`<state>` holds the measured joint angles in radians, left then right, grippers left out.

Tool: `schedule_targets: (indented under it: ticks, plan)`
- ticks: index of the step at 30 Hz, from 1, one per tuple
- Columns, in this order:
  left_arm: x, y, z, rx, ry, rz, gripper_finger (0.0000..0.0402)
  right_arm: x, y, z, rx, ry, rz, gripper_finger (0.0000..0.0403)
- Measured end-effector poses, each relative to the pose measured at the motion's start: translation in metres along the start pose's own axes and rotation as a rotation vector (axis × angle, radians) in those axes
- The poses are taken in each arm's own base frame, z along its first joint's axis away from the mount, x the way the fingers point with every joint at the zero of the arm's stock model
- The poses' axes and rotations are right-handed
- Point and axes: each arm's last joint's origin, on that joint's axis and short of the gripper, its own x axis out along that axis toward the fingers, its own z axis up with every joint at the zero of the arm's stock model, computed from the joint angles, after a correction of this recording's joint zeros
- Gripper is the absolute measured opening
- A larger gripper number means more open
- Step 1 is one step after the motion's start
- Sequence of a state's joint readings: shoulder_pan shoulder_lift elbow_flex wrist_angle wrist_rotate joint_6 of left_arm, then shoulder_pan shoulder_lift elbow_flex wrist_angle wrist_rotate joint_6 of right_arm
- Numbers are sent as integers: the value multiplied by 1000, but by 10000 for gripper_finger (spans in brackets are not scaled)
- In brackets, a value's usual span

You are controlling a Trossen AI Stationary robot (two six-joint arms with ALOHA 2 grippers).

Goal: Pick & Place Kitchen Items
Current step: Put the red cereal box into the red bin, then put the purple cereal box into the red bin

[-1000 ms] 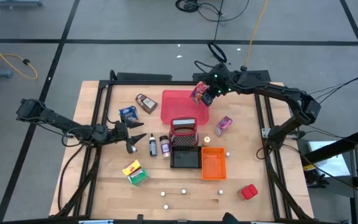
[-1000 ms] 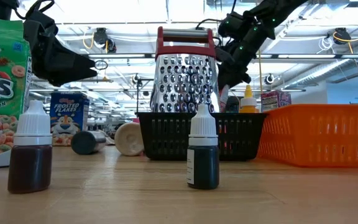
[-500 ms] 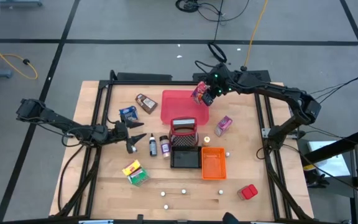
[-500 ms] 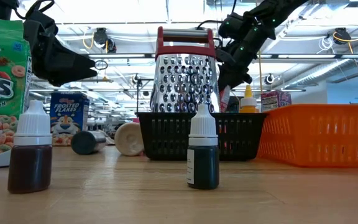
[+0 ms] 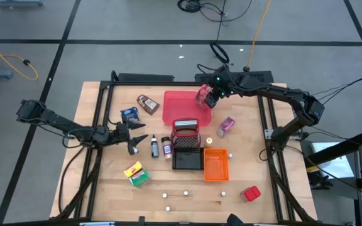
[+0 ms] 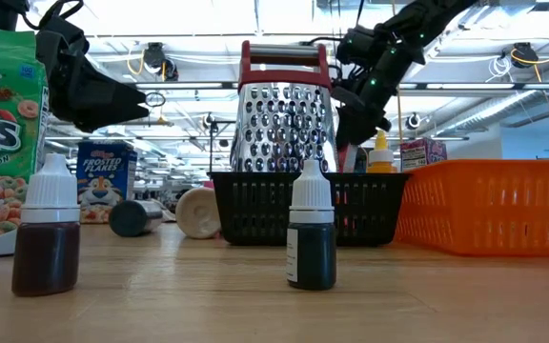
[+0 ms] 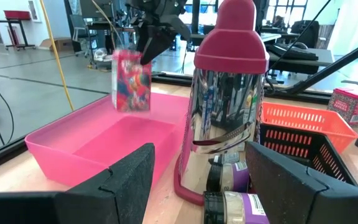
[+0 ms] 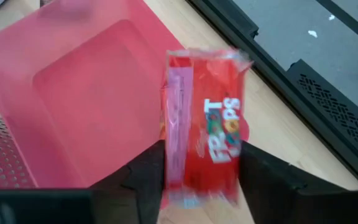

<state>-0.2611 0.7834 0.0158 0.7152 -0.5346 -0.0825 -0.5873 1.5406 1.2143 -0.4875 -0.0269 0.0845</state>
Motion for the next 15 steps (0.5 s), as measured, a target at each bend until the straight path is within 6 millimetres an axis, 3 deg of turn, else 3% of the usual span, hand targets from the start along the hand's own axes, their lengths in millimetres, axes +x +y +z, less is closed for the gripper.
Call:
schedule_targets:
  ticks: [7,15]
  plan:
    - [0,0,0,0,0,0,255,1,0,-1,0,0,0,236]
    - [0,0,0,0,0,0,255,1,0,-1,-3,-3,0,248]
